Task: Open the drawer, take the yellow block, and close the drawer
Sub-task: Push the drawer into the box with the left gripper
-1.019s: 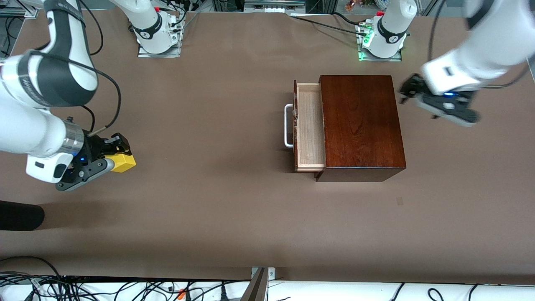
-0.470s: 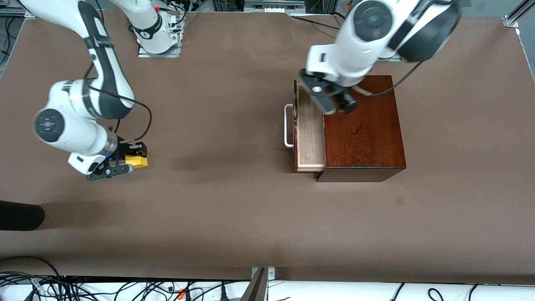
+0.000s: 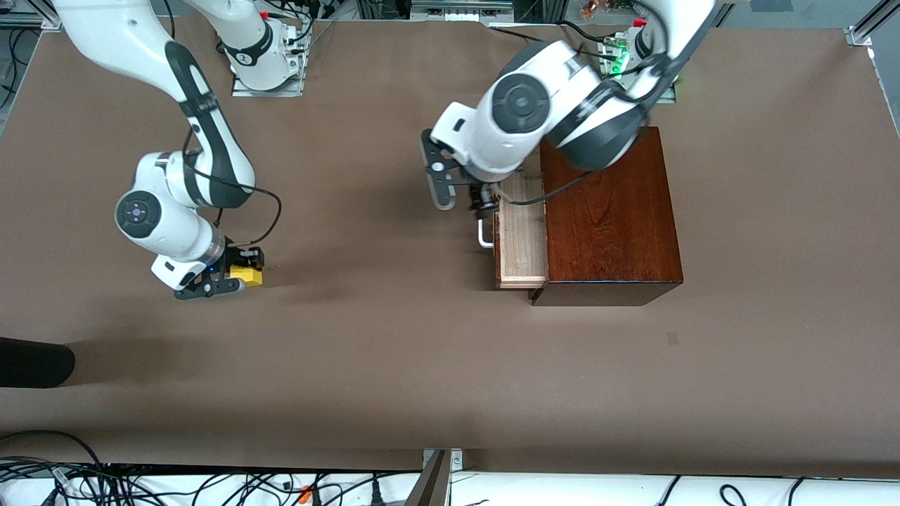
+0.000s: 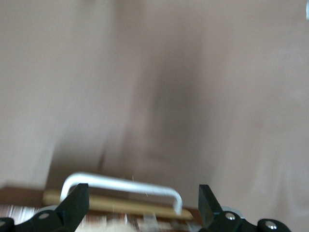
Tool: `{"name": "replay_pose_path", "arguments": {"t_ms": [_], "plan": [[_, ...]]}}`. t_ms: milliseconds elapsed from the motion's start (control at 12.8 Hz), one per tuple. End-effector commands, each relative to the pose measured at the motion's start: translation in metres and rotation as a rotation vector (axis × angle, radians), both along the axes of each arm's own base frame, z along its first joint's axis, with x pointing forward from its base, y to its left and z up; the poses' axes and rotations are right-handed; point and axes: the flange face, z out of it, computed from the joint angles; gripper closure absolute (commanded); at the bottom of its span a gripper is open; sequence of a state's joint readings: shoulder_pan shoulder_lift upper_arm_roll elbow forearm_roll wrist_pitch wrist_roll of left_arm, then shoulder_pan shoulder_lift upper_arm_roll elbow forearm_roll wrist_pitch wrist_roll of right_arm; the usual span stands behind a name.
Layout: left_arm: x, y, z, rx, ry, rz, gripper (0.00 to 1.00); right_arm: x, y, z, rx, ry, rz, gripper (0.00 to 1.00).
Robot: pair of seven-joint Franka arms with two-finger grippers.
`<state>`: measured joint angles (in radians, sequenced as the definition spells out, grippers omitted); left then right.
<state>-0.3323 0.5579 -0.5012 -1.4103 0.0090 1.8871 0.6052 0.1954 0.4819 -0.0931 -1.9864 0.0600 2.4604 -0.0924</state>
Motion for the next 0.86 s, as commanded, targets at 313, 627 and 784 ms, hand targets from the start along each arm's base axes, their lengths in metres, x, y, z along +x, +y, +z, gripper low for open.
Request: {"name": "replay_pose_path", "arguments": {"t_ms": [313,627,784], "plan": [[-0.004,-0.035,-0.083,0.071,-0.099,-0.335,0.0,0.009,-0.021,-0.032,-0.01,-0.058,-0.026,0.84],[-0.014,-0.025,-0.121,0.162,-0.078,-0.377,0.0,0.012,-0.02,-0.019,-0.01,-0.077,0.021,0.0],[-0.01,-0.01,-0.129,0.204,-0.045,-0.366,0.0,0.018,-0.02,0.012,-0.001,-0.123,0.048,0.0]]}}
